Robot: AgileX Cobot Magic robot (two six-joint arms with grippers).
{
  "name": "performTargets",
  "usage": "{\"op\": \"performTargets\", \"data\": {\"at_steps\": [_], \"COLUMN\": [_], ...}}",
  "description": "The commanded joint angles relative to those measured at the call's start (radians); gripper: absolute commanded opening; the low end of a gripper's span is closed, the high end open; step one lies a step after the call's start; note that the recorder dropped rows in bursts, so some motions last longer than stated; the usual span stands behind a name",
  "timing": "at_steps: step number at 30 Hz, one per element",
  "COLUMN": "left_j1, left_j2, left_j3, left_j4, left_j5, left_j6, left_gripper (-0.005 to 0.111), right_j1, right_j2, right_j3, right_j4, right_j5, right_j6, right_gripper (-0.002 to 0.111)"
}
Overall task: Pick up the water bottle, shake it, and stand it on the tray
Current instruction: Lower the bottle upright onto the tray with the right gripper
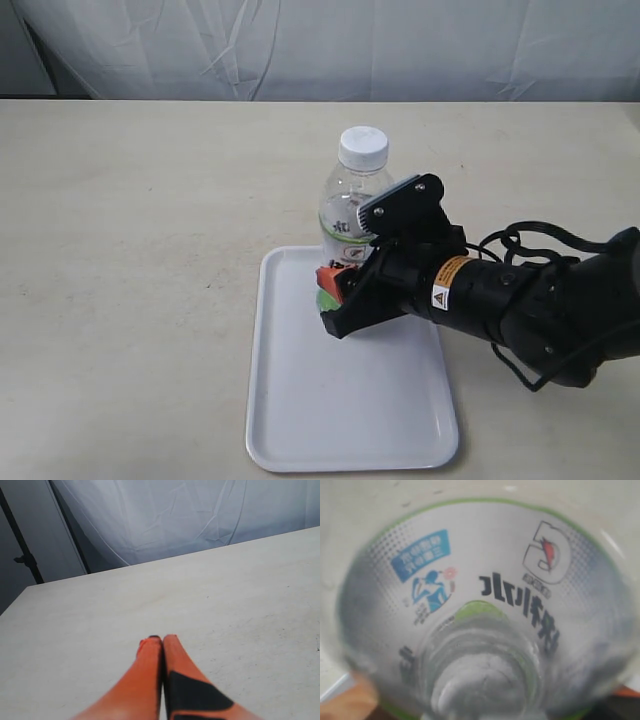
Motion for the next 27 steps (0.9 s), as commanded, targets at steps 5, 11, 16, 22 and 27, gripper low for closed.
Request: {"op": "performTargets", "data": {"at_steps": [5, 11, 16, 22, 27], "left_j1": [-0.002, -0.002, -0.002, -0.002, -0.002], "left_j2": [-0.005, -0.005, -0.005, -0.005, -0.005], "left_j3": [0.004, 0.004, 0.004, 0.004, 0.004], "left_j4": [-0.004, -0.004, -0.004, -0.004, -0.004], "left_j5": [-0.013, -0.013, -0.013, -0.013, -0.013], "left_j6": [-0.004, -0.004, -0.004, -0.004, -0.004], "left_gripper": [0.000, 0.000, 0.000, 0.000, 0.000], "right_j1": [-0.002, -0.002, 0.010, 0.057, 0.059], "right_j2": [-0.007, -0.007, -0.007, -0.016, -0.035], "right_j3": [-0.010, -0.010, -0.010, -0.010, -0.010], "right_j4": [-0.014, -0.012, -0.010, 0.014, 0.126], "right_j5": [0.016, 0.040, 0.117, 0.205, 0.240], "right_j6": [-0.008, -0.008, -0.004, 0.000, 0.002], "right_gripper": [0.014, 0.060, 0.064, 0.064, 0.064]}}
